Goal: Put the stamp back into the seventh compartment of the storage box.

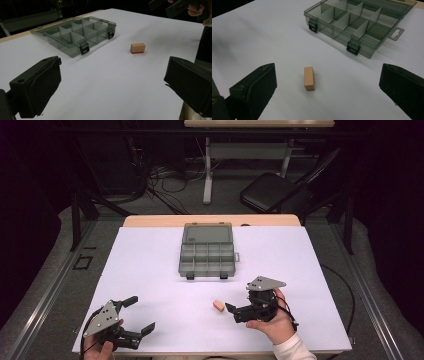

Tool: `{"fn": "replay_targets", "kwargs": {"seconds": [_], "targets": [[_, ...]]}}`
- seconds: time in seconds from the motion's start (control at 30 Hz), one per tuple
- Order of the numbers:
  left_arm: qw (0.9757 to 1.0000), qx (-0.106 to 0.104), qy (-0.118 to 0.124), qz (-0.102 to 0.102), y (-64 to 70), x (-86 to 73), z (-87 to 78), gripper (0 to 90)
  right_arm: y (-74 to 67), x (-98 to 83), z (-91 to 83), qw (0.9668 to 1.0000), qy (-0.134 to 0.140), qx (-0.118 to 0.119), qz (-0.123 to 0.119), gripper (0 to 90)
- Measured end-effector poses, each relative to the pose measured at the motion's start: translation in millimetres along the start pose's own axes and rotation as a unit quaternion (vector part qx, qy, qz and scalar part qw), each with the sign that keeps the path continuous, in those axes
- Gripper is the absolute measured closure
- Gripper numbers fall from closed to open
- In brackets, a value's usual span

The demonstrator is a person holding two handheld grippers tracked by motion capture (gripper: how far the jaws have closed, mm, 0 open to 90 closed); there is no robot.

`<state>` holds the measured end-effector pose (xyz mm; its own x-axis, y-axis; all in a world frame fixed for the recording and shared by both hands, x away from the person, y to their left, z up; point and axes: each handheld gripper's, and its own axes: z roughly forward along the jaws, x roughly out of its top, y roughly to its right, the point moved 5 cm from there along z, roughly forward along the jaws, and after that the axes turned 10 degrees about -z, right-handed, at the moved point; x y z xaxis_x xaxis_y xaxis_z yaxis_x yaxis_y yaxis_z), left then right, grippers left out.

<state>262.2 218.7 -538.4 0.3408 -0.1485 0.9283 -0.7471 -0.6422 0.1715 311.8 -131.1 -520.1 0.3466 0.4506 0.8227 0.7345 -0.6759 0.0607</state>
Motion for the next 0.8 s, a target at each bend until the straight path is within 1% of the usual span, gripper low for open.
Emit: {"fn": "replay_targets", "kwargs": {"seconds": [0.1, 0.53, 0.8], "targets": [[1.0000, 0.000, 0.000, 0.000, 0.0, 0.1, -0.1, 0.7, -0.3, 1.7, 2.4, 1.0000, 0.003, 0.001, -0.001, 1.2], [1.0000, -0.003, -0.003, 0.002, 0.2, -0.3, -0.3, 0.7, -6.7, 11.1, 16.9, 0.9997, -0.007, 0.017, -0.016, 5.4], [1.0000, -0.003, -0.003, 0.002, 0.5, -0.4, -0.4, 0.7, -7.4, 12.0, 21.5, 0.9996, -0.013, 0.018, -0.021, 8.6]]}}
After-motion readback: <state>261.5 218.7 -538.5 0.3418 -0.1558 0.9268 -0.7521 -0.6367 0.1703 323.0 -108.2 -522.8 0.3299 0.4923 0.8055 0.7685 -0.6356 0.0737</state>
